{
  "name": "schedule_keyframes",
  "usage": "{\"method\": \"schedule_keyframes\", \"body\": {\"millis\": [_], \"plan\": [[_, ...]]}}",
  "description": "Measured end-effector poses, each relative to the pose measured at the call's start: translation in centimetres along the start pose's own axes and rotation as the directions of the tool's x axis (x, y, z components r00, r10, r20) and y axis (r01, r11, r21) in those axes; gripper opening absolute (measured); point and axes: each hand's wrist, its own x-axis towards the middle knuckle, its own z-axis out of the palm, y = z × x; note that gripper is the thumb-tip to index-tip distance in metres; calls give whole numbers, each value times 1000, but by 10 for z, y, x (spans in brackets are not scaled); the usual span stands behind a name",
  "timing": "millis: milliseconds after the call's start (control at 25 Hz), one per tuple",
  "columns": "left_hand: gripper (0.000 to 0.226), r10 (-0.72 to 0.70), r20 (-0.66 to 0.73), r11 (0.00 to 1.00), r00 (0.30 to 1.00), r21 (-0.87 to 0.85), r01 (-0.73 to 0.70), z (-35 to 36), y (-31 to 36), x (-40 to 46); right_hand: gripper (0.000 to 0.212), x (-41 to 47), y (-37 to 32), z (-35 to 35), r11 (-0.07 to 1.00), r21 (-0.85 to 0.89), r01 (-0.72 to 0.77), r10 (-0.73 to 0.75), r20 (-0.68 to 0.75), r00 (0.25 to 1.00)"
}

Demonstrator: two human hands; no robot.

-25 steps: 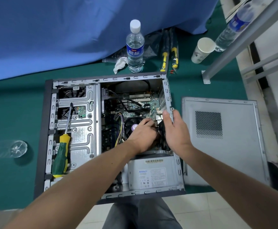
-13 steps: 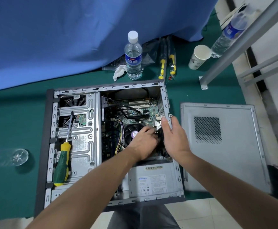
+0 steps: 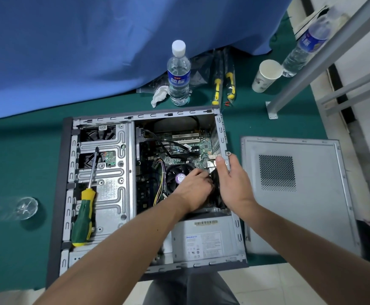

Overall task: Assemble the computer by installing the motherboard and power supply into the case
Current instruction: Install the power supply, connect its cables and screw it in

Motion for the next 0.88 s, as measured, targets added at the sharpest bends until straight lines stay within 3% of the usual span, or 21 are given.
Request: {"method": "schedule_keyframes", "body": {"millis": [680, 800, 880], "plan": [[23, -52, 48, 997, 998, -47, 54, -10, 2, -4, 31, 0, -2, 1, 999, -45, -7, 6, -12, 1000], [25, -101, -68, 955, 993, -286, 77, -25, -5, -29, 37, -1, -1, -2, 999, -43, 1, -1, -13, 1000], [32, -264, -230, 884, 937, -445, 140, -32, -13, -59, 42, 0, 0, -2, 999, -45, -5, 5, 2, 1000]]}}
